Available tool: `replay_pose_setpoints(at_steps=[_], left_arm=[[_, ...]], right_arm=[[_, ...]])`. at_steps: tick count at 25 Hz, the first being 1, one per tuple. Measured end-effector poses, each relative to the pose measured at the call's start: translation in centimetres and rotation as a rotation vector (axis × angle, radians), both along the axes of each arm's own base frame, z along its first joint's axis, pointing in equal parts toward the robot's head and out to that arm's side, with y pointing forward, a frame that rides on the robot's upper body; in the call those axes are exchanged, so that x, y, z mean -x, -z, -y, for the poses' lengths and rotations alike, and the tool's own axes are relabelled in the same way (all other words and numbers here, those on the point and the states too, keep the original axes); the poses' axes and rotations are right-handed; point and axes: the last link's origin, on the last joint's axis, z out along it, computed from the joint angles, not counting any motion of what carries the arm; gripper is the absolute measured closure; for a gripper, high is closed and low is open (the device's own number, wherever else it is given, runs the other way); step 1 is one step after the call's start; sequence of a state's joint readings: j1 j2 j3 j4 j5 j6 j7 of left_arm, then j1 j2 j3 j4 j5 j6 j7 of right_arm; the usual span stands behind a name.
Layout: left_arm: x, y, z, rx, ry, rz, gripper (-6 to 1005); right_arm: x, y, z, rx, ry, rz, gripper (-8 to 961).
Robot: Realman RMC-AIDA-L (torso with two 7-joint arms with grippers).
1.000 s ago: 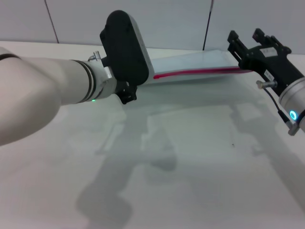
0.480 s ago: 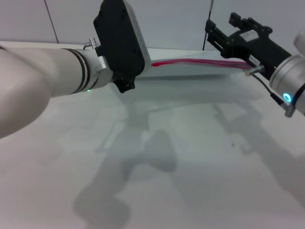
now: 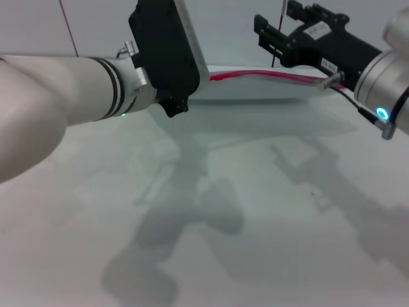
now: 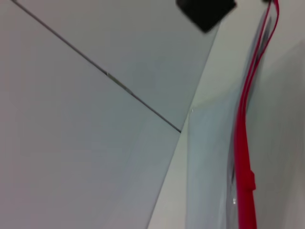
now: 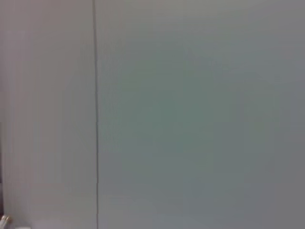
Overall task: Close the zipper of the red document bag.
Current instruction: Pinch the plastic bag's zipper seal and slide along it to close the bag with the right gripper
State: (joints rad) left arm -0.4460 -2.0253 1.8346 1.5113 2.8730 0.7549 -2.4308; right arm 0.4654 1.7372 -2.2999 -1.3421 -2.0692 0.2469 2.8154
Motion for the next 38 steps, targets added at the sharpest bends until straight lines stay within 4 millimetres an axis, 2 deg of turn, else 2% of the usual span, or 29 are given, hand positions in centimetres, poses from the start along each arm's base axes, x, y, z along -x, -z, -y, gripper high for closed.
replay_pose_setpoints(at_steps=[13, 19, 30, 38], left_arm=[[-2.2, -0.5, 0.6, -0.001, 0.058, 0.015, 945], [-2.4, -0.7, 0.7, -0.003, 0.064, 0.015, 945], [-2.6, -1.4, 0.8, -0.015, 0.077, 0.014, 945], [-2.9, -1.6, 0.8, -0.027, 0.101, 0.014, 945]], right_arm=[[1.6, 0.0, -0.6, 0.046, -0.062, 0.164, 327], [1.9, 0.6, -0.9, 0.075, -0.090, 0.287, 339], [3.9, 1.0, -0.2, 0.063, -0.165, 0.385, 361], [4.2, 0.1, 0.1, 0.053, -0.196, 0.404, 377]])
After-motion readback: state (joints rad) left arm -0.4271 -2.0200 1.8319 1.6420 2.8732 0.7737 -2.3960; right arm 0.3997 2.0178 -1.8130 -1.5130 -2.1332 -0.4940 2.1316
